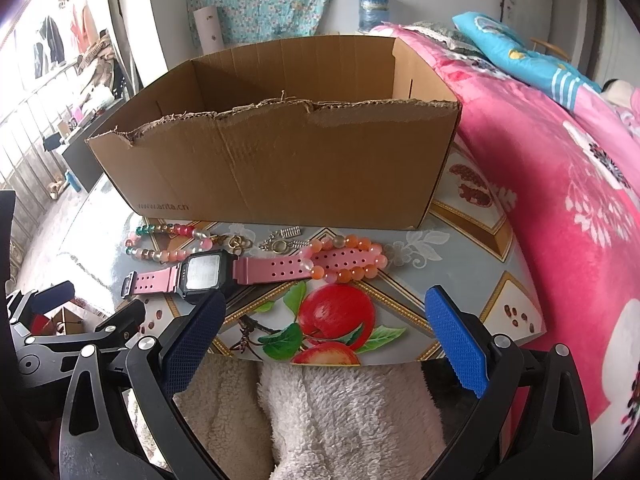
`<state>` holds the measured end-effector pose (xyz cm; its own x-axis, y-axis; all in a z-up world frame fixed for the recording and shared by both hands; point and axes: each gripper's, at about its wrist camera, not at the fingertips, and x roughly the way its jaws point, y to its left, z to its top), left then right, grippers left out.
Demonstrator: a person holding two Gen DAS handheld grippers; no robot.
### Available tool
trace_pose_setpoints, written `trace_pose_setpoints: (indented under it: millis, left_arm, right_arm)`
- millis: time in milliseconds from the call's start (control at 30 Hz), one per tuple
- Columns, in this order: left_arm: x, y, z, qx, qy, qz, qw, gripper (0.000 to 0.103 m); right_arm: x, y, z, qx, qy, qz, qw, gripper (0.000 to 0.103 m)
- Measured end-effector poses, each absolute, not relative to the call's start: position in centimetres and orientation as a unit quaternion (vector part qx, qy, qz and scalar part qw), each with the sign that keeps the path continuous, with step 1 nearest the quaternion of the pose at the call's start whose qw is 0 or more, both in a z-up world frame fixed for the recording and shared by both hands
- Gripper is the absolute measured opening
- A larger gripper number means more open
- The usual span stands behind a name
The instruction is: Organize jewelry
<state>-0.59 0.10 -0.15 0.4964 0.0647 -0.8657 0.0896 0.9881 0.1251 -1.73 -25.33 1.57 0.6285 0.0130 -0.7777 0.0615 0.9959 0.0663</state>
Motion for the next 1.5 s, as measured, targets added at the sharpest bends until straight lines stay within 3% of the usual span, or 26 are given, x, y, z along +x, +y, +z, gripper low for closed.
trace_pose_setpoints:
  millis: [500,767,967,1200,1367,1467,1500]
  left_arm:
    - [-1.3,0.7,0.5,0.073,0.496,-0.006,0.865,0.097]
    - [-1.4,3.2,1.1,0.046,0.473,-0.032,0.879,0.097]
    - [-1.6,5.8,1.7,-0.014,0.423,-0.106,0.900,0.097]
    - [-1.5,6.4,1.0,-0.050,0.425,-0.138,0.893,0.097]
    - [-2.3,5.8,0.8,-0.032,0.398,-0.158,0.903,0.097]
    - [-2.9,4.5,0.4,0.021,0.383,-0.161,0.910,0.097]
    - [-3.1,4.2,0.3,0.036,0.378,-0.162,0.911,0.097]
  right_arm:
    - [-2.6,-27.5,1.8,0.064,0.414,-0.014,0.908,0.095]
    - [-3.1,-26.4,2.9,0.025,0.362,0.106,0.926,0.095]
    - [-1.8,-22.1,2.1,-0.053,0.352,0.229,0.906,0.086]
    - [0.9,-18.6,0.2,-0.151,0.363,0.302,0.869,0.072]
    - [2.3,-17.2,-1.0,-0.204,0.389,0.340,0.832,0.070]
    - [2.6,-16.7,-1.6,-0.238,0.398,0.353,0.813,0.066]
    - [2.6,-16.8,-1.5,-0.240,0.400,0.359,0.809,0.060]
